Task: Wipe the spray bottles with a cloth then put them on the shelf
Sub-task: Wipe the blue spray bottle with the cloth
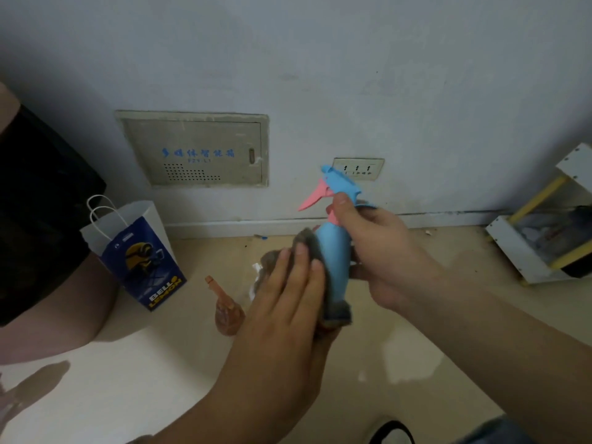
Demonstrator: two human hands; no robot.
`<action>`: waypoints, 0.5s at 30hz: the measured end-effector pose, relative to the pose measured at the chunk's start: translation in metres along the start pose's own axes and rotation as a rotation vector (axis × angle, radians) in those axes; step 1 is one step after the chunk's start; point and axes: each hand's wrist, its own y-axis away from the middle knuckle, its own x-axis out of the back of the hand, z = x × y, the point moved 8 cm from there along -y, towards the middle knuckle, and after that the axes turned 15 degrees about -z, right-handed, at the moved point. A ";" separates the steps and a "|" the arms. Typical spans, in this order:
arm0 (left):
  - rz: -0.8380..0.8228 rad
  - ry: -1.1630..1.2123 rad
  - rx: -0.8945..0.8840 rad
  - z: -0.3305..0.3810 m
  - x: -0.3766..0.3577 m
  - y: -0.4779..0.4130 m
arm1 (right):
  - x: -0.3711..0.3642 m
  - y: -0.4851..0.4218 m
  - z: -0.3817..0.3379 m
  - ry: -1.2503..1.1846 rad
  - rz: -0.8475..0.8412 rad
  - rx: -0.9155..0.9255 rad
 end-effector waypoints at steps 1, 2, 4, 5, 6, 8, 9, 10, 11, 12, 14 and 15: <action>-0.011 -0.052 -0.050 0.002 0.002 -0.004 | -0.004 0.000 0.005 0.004 -0.012 -0.013; -0.019 -0.037 -0.060 -0.006 0.005 -0.009 | -0.007 -0.002 0.008 -0.004 -0.017 -0.017; -0.076 0.253 0.126 -0.043 0.009 -0.019 | -0.006 -0.004 0.006 -0.024 -0.009 0.006; -0.101 0.393 0.250 -0.057 0.007 -0.020 | -0.005 -0.005 0.004 -0.027 -0.003 0.015; -0.130 0.477 0.328 -0.061 0.003 -0.020 | -0.006 -0.005 0.004 -0.027 -0.003 0.015; -0.170 0.363 0.280 -0.035 0.000 -0.017 | -0.013 -0.003 0.008 -0.054 -0.042 -0.010; -0.200 0.255 0.228 -0.018 -0.001 -0.016 | -0.019 -0.001 0.011 -0.086 -0.080 -0.019; -0.207 0.162 0.198 -0.009 0.003 -0.015 | -0.025 0.001 0.013 -0.109 -0.125 -0.018; -0.184 0.128 0.162 -0.008 0.008 -0.016 | -0.030 0.002 0.014 -0.110 -0.166 -0.012; -0.154 0.156 0.124 -0.013 0.012 -0.020 | -0.032 0.002 0.016 -0.097 -0.187 -0.001; -0.149 0.448 0.190 -0.046 0.017 -0.027 | -0.033 0.001 0.020 -0.022 -0.176 0.032; -0.154 0.603 0.268 -0.061 0.015 -0.029 | -0.034 0.000 0.022 0.021 -0.165 0.047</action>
